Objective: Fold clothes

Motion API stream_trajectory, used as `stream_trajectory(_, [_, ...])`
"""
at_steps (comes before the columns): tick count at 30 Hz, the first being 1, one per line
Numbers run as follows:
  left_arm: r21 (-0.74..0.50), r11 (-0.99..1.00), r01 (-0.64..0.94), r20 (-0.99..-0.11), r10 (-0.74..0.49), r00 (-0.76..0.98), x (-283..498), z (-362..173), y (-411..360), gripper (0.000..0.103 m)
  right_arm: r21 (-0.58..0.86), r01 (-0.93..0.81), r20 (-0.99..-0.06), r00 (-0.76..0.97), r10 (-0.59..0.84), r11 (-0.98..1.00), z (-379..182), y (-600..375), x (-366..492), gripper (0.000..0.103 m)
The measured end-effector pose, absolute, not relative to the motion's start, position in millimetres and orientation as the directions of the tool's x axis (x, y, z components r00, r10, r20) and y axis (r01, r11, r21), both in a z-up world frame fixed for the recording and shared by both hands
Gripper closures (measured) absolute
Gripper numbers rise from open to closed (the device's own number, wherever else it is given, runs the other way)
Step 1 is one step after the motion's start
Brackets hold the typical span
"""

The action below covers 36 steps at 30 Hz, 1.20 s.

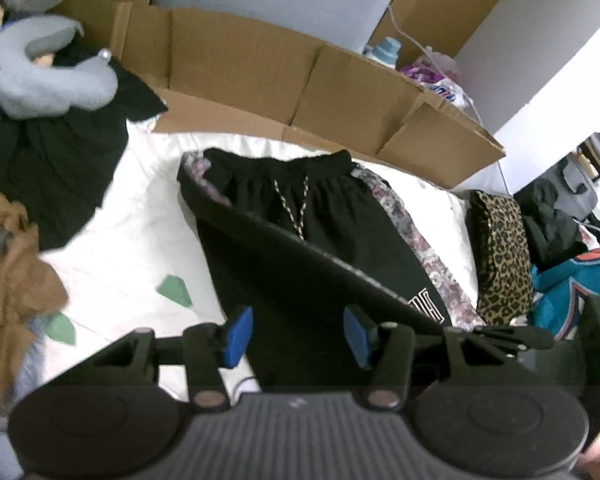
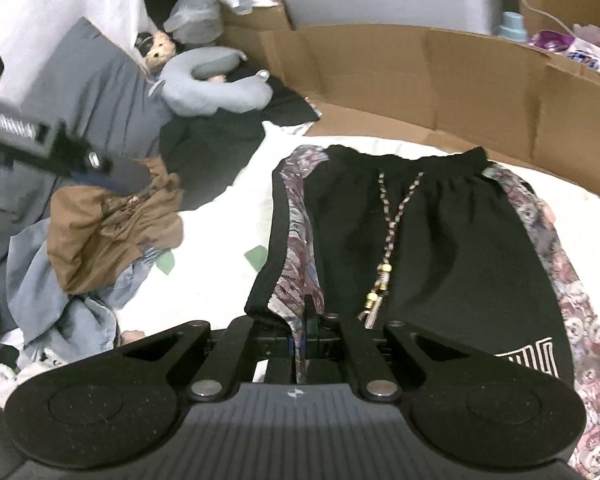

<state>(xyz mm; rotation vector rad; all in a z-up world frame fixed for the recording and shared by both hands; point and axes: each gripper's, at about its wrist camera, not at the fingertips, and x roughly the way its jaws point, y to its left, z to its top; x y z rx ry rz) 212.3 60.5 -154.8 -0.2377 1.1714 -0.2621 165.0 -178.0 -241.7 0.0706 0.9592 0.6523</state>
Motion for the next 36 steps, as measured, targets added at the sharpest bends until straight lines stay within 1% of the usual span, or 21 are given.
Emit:
stream_trajectory(7, [-0.325,0.945,0.015,-0.89,-0.311,0.334,181.9,-208.6,33.2,0.052,0.33,-0.446,-0.742,0.423,0.521,0.832,-250.9,-202.1,156.2,0.102])
stream_trajectory(12, [-0.347,0.935,-0.071,-0.897,-0.309,0.315,163.6,-236.2,31.0,0.052,0.312,-0.424,-0.748,0.443,0.495,0.85,-256.3,-222.3,155.7,0.102])
stream_trajectory(14, [-0.328,0.943,-0.053,-0.895,-0.293,0.337,156.6,-242.7,24.2,0.051,0.314,-0.408,-0.755,0.44,0.486,0.857,-261.4,-230.9,155.5,0.102])
stream_trajectory(19, [-0.349,0.93,-0.117,-0.899,-0.297,0.321,139.5,-278.1,14.7,0.052,0.299,-0.383,-0.778,0.433,0.456,0.874,-276.6,-248.9,150.0,0.102])
stream_trajectory(26, [-0.326,0.938,-0.117,-0.915,-0.282,0.288,124.3,-319.8,-0.2,0.052,0.276,-0.313,-0.814,0.427,0.394,0.909,-299.1,-281.6,147.1,0.102])
stream_trajectory(31, [-0.381,0.905,-0.189,-0.906,-0.324,0.272,109.4,-349.8,0.3,0.055,0.273,-0.249,-0.827,0.433,0.359,0.929,-306.9,-304.0,153.5,0.102])
stream_trajectory(36, [-0.396,0.901,-0.177,-0.906,-0.353,0.233,102.1,-366.2,-7.6,0.055,0.265,-0.187,-0.841,0.435,0.322,0.946,-316.2,-323.7,163.9,0.102])
